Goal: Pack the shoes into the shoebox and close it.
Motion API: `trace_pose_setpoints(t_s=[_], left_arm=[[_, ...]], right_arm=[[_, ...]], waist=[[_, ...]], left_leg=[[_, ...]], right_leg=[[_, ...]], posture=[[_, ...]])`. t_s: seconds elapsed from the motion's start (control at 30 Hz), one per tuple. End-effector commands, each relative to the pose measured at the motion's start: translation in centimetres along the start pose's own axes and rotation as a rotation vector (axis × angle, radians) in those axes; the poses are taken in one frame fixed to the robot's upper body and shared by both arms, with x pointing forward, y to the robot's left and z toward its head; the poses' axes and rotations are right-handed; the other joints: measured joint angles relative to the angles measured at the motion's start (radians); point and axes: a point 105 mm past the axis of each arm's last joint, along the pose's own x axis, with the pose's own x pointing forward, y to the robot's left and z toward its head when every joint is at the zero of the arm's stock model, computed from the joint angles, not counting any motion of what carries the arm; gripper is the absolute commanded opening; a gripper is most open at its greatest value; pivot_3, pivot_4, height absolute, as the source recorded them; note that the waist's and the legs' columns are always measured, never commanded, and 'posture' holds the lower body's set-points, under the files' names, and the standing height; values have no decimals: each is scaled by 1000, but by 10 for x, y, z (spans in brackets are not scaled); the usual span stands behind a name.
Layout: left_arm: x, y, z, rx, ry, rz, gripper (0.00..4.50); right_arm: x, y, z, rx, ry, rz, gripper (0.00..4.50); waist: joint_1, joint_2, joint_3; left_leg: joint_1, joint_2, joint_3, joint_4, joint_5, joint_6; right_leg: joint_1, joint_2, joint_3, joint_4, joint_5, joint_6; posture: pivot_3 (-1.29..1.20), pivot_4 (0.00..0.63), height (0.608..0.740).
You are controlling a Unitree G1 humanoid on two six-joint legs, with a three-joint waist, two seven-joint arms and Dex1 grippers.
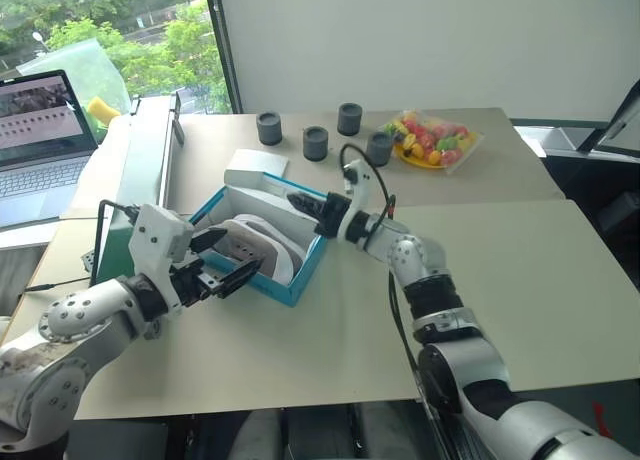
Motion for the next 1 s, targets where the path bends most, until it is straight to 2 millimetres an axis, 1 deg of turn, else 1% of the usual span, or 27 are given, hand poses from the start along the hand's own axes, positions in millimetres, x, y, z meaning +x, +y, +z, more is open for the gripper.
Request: trace_pose_setpoints(t_s=[0.03, 0.1, 0.17, 0.23, 0.27, 0.3, 0.43, 0.47, 0.5, 0.6, 0.67, 0.8, 0.87, 1.0], left_arm=[[-3, -5, 7, 24, -32, 9, 4298], [-3, -6, 7, 19, -35, 7, 4298], [-2, -7, 6, 15, -37, 7, 4298], [-1, -7, 5, 11, -37, 9, 4298], [-1, -7, 4, 7, -38, 10, 4298], [0, -7, 3, 4, -39, 11, 4298], [3, -8, 3, -6, -47, 10, 4298], [3, -9, 2, -10, -49, 10, 4298], [3, -9, 1, -13, -49, 10, 4298], [5, -11, -1, -21, -47, 7, 4298], [7, -13, -2, -26, -50, 3, 4298], [6, -14, -3, -30, -55, 9, 4298], [4, -14, -3, -32, -57, 14, 4298], [3, -16, -4, -37, -58, 20, 4298]], right_arm=[[-3, 24, 13, -363, 46, 87, 294], [-10, 37, 25, -449, 37, 161, 294], [-21, 51, 40, -590, 53, 235, 294], [-29, 56, 44, -666, 93, 280, 294], [-34, 57, 46, -677, 111, 296, 809], [-38, 59, 46, -691, 135, 321, 1022], [-50, 65, 42, -815, 224, 409, 2390], [-51, 64, 39, -880, 252, 428, 2631], [-52, 61, 34, -956, 283, 442, 3030], [-48, 50, 12, -1179, 396, 494, 4032], [-42, 47, 4, -1263, 422, 528, 4032], [-31, 45, -2, -1368, 429, 572, 4032], [-27, 45, -4, -1392, 427, 597, 4032], [-13, 51, -8, -1434, 404, 618, 4032]], waist=[[3, 0, 0], [1, 0, 0], [4, 0, 0], [7, 0, 0], [8, 0, 0], [9, 0, 0], [11, 0, 0], [12, 0, 0], [12, 0, 0], [8, 0, 0], [8, 0, 0], [8, -1, 0], [9, -1, 0], [9, -1, 0]], left_leg=[[0, 0, 0, 0, 0, 0], [0, 0, 0, 0, 0, 0], [0, 1, 0, 0, 0, 0], [0, 0, -1, 0, 0, 0], [1, 0, -1, 0, 0, 0], [1, 0, -1, 0, 0, 0], [1, 0, -1, 0, 0, 0], [1, 0, -1, 0, 0, 0], [1, 0, -1, 0, 0, 0], [1, 0, 0, 0, 0, 0], [2, 0, 1, 0, 0, 0], [2, 0, 1, 0, 0, 0], [1, 0, 0, 0, 0, 0], [2, 0, -2, 0, 0, 0]], right_leg=[[0, 0, 0, 0, 0, 0], [-1, 0, 1, 1, 0, 0], [-1, 1, 1, 1, 0, 0], [-1, 0, 1, 1, 0, 0], [0, 0, 0, 0, 0, 0], [1, 0, 0, 0, 0, 0], [2, 0, -1, -1, 0, 0], [2, 0, -1, -1, 0, 0], [2, 0, -1, -1, 0, 0], [2, 0, -1, -1, 0, 0], [2, 0, -1, -1, 0, 0], [1, 0, 0, -1, 0, 0], [1, 0, 0, -1, 0, 0], [2, 0, 0, -1, 0, 0]], posture=[[0, 150, 740], [0, 150, 740], [0, 150, 740], [0, 150, 740], [0, 150, 740], [0, 150, 740], [0, 150, 740], [0, 150, 740], [0, 150, 740], [0, 150, 740], [0, 150, 740], [0, 150, 740], [0, 150, 740], [0, 150, 740]])
